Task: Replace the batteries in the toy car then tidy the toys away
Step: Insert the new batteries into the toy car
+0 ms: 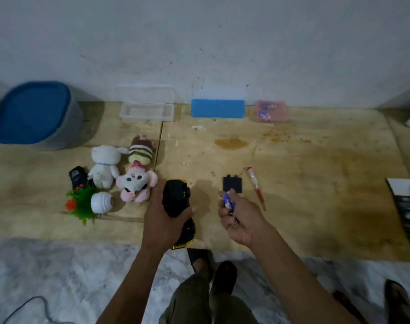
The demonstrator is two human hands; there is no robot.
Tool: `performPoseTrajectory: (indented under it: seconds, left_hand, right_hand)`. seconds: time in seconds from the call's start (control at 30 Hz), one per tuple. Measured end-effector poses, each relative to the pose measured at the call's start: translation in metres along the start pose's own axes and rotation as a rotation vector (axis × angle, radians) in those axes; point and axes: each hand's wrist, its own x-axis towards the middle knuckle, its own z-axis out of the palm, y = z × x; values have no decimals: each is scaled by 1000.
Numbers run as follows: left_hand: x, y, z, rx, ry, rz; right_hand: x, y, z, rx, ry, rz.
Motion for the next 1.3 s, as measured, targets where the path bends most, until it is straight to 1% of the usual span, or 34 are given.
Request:
performPoseTrajectory:
  seconds: [0.07,0.13,0.2,0.37,0.43,0.53,0.63,0.73,0.87,0.93,1.0,1.07,1.17,1.3]
  left_hand:
    - [-14,8,-7,-34,-3,6]
    - [-26,14,-15,-62,-13,15]
    - [-34,19,-24,-102,-27,16]
    - [-41,39,-48,-129,-18,63]
    - [-41,46,-60,-147,5,102]
    - [-36,51,-79,-152,0,131]
    - [-30,52,-98,-138,5,165]
    - [-24,52,-113,-151,-18,200]
    - [-18,45,-128,-211,-130,183]
    - [-18,41,-132,-252,-161,177]
    - [-17,36,-134,-300,-190,164]
    - [-17,33,-136,-345,-209,159]
    - [-18,30,-141,-372,-240,169]
    - [-17,22,-148,-408,-300,146]
  right_hand:
    - [-13,11,-4,-124,6,-91]
    - [-30,14,-2,-160,-35,-164]
    - [-50,12,3,-124,-120,-198]
    - [-88,-1,26,-13,-389,-180]
    - [-95,-7,39,-30,-443,-209]
    - [-104,-11,61,-65,-453,-283]
    - [-112,-6,82,-121,-425,-364]
    - [-117,3,100,-267,-329,-487]
    - [-115,16,120,-542,-137,-675]
    - [-114,22,128,-720,-54,-811]
    - [-111,29,135,-948,65,-963]
    - [-108,37,140,-1086,135,-1068]
    - [-101,50,147,-1202,190,-1126]
    - [-96,63,155,-1301,290,-1102]
